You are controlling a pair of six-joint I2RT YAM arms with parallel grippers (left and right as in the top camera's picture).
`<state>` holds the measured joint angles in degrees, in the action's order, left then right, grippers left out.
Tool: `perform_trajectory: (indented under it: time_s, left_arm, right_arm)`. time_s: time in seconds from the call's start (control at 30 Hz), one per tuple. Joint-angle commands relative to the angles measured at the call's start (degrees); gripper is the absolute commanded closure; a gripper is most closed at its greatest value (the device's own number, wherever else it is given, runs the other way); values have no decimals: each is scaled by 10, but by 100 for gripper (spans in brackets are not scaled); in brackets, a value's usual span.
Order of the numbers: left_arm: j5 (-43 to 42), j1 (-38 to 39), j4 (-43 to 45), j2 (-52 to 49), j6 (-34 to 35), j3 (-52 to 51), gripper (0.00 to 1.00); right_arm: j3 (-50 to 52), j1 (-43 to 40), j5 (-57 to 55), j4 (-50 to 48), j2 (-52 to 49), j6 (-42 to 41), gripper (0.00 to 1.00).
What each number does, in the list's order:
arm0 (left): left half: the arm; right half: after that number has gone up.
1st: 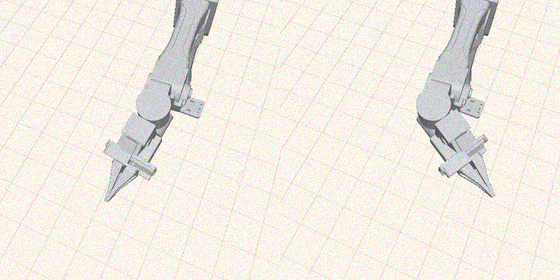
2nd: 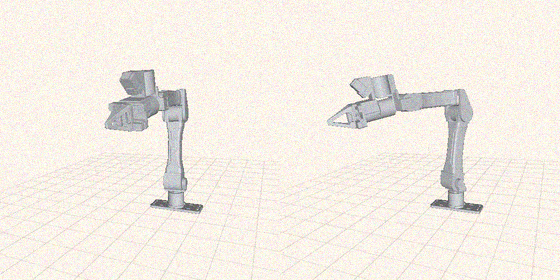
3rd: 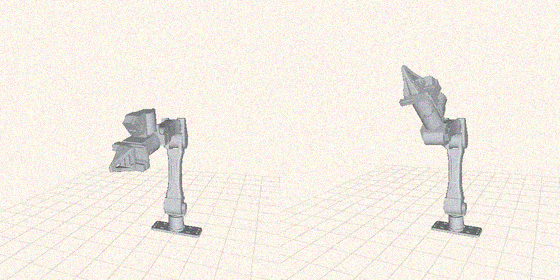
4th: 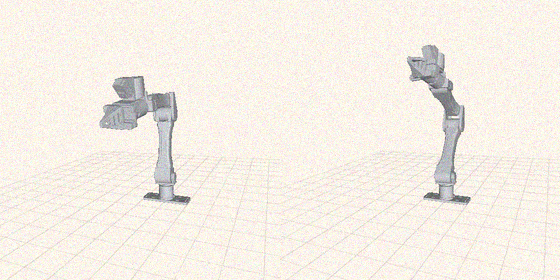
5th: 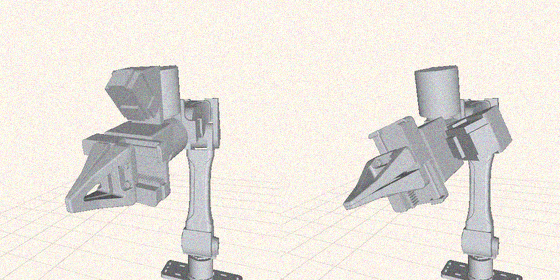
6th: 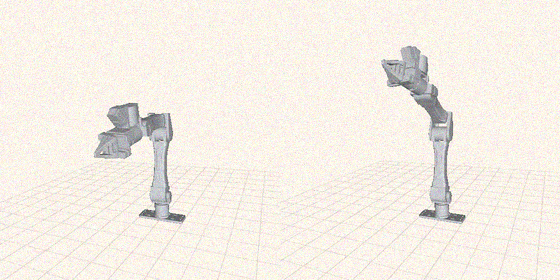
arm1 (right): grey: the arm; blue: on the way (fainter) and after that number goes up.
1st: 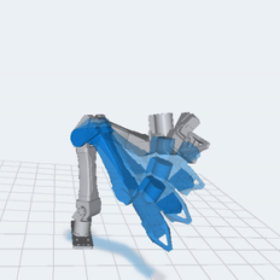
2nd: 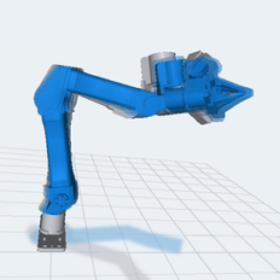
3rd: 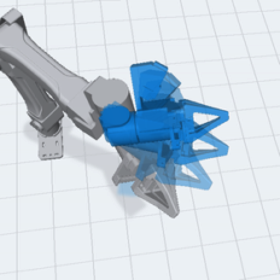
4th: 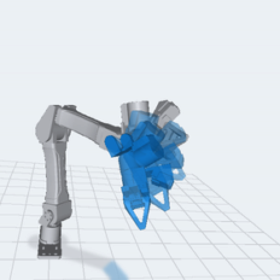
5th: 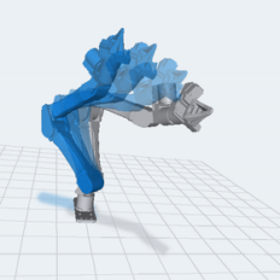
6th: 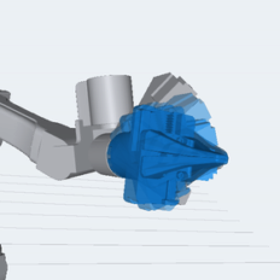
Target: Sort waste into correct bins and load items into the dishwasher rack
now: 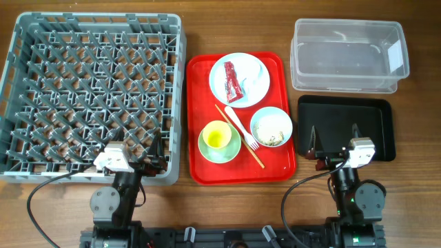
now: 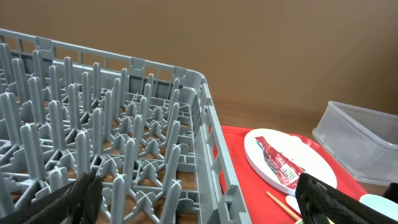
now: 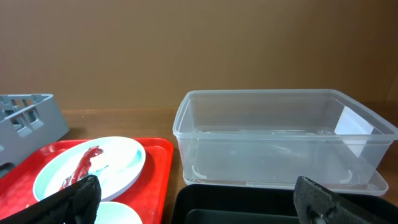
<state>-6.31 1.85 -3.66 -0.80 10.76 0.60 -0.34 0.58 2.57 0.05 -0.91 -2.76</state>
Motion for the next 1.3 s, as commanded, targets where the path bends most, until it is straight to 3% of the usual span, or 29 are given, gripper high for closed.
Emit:
perform_trajectory:
  time_s: [0.0,0.93,1.03,1.17,1.27]
  left_arm:
    - [1,-1,-2,4,-10,-3,0]
    - [-1,-1,-2,4,-9,-3,0]
    - [1,-1,2,4,-9,-3,0]
    - [2,-2,-19,-5,-7,45,0]
    - [19,-2,-104,-68,0,129,0]
  right_arm:
    - [0,-3,9,-1,-1,-8,0]
    - [0,-3,10,-2,-1,-10,0]
    - [-2,-3,19,-1,-1,-57,0]
    - [-53,-3,27,41,-29,-64,1]
    - [-142,-3,52,93,-129,-64,0]
